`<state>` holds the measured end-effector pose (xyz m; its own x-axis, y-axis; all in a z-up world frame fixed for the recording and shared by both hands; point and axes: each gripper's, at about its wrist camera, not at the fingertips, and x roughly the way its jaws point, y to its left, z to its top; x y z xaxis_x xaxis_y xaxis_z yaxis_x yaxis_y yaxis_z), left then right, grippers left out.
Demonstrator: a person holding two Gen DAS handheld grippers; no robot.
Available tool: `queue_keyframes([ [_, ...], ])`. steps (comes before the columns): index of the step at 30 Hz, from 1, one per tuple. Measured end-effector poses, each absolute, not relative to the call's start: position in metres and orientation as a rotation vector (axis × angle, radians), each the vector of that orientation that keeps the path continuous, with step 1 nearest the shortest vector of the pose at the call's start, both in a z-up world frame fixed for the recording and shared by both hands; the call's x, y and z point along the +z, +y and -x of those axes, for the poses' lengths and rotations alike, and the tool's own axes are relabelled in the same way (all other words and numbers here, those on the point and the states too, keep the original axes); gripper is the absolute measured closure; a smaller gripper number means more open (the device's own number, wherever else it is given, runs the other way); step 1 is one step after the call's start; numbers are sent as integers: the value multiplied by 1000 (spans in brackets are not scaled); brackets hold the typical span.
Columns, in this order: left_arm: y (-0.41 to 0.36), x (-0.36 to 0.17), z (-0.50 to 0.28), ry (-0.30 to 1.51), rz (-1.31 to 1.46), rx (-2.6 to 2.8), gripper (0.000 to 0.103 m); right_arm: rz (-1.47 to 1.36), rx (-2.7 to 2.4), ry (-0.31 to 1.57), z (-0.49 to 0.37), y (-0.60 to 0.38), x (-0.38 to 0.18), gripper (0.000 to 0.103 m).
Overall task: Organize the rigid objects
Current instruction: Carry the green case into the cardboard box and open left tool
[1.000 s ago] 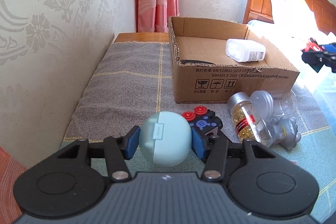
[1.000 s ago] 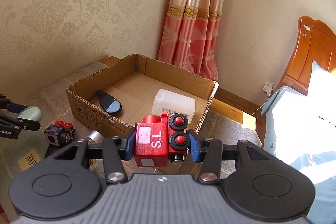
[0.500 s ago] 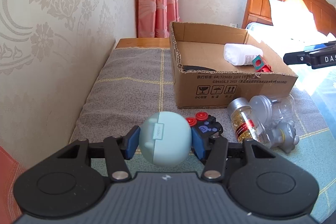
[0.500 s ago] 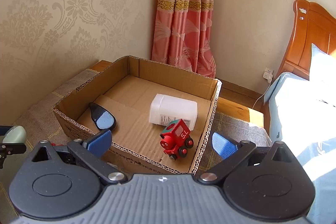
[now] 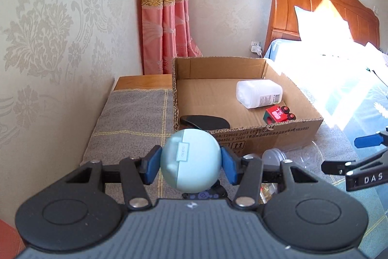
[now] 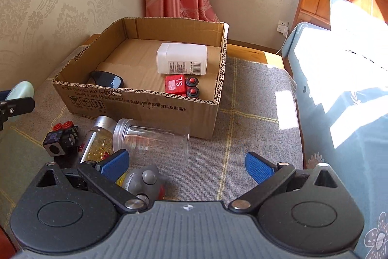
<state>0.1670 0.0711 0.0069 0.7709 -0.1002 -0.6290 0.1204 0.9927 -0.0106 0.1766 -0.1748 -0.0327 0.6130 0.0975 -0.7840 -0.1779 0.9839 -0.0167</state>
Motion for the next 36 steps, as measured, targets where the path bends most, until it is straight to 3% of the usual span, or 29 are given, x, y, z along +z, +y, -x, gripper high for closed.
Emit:
queue_keyframes([
  [9, 39, 26, -237, 647, -83, -136, 51, 88, 179, 897, -166, -182, -38, 0],
  [25, 6, -21, -364, 791, -174, -88, 51, 54, 187, 913, -170, -203, -52, 0],
  [26, 7, -20, -367, 781, -168, -78, 47, 56, 186, 913, -170, -204, -53, 0],
  [29, 10, -15, -369, 764, -153, -56, 7, 55, 185, 912, -170, -204, -53, 0],
  [36, 16, 9, -330, 714, -170, -72, 5, 38, 189, 894, -164, -205, -47, 0],
])
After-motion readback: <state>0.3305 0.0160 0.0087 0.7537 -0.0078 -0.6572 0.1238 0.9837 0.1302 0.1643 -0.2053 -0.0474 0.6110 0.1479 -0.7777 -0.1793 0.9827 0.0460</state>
